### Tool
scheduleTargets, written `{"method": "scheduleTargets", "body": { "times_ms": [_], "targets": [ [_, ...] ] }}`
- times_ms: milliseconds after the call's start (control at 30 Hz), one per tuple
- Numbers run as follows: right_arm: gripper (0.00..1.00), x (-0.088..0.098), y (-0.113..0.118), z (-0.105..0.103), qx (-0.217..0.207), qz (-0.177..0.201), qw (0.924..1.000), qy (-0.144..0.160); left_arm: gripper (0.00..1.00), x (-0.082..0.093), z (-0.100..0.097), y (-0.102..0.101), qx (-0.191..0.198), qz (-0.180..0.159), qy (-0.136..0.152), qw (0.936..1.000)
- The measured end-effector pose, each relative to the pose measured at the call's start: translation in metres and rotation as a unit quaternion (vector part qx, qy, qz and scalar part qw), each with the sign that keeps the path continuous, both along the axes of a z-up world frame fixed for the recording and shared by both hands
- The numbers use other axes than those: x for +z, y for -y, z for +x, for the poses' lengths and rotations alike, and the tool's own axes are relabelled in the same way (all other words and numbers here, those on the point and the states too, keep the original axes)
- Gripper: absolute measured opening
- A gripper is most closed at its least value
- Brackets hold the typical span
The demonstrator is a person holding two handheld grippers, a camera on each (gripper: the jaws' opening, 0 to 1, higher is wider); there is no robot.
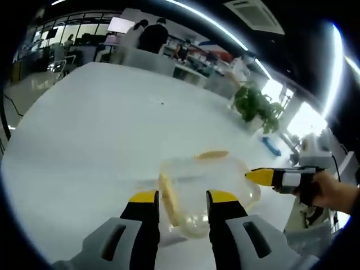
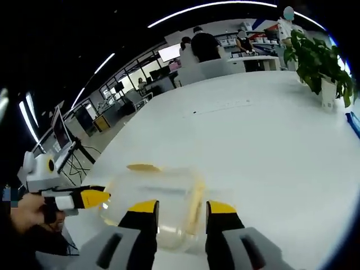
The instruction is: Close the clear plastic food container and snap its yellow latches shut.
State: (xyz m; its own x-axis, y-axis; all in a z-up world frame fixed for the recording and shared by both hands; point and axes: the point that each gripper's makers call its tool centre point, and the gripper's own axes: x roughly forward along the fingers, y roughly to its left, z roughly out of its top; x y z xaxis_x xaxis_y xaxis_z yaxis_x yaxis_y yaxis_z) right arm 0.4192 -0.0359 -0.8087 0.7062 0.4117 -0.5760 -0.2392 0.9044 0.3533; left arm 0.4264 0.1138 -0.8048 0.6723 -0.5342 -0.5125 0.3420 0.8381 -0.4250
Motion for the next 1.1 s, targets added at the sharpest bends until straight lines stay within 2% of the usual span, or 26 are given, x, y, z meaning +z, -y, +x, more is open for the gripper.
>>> {"method": "scheduleTargets", "body": {
  "times_ms": [100, 233, 367, 667, 767, 1100],
  "targets": [
    [0.32, 0.006, 0.003, 0.005, 0.001, -0.001, 1.0, 0.009, 0.39, 0.006, 0.003, 0.0, -0.01, 0.009, 0.013, 0.9998],
    [0.3, 0.008, 0.005, 0.008, 0.009, -0.018, 0.9997, 0.016, 0.38, 0.017, 0.004, 0.008, -0.032, 0.006, 0.031, 0.999],
    [0.27, 0.016, -0.002, 0.012, 0.021, -0.013, 0.9992, 0.032, 0.37, 0.018, 0.003, 0.016, -0.047, 0.016, 0.035, 0.9982],
    [0.25, 0.021, -0.022, 0.016, 0.059, -0.019, 0.997, 0.046, 0.33, 0.015, -0.006, 0.032, -0.08, 0.031, 0.041, 0.9955],
    [0.24, 0.021, -0.028, 0.017, 0.072, -0.021, 0.996, 0.048, 0.32, 0.014, -0.007, 0.033, -0.098, 0.055, 0.053, 0.9923],
    [0.17, 0.02, -0.052, 0.019, 0.11, -0.022, 0.9923, 0.052, 0.28, 0.016, -0.008, 0.049, -0.154, 0.101, 0.088, 0.9788]
  ]
}}
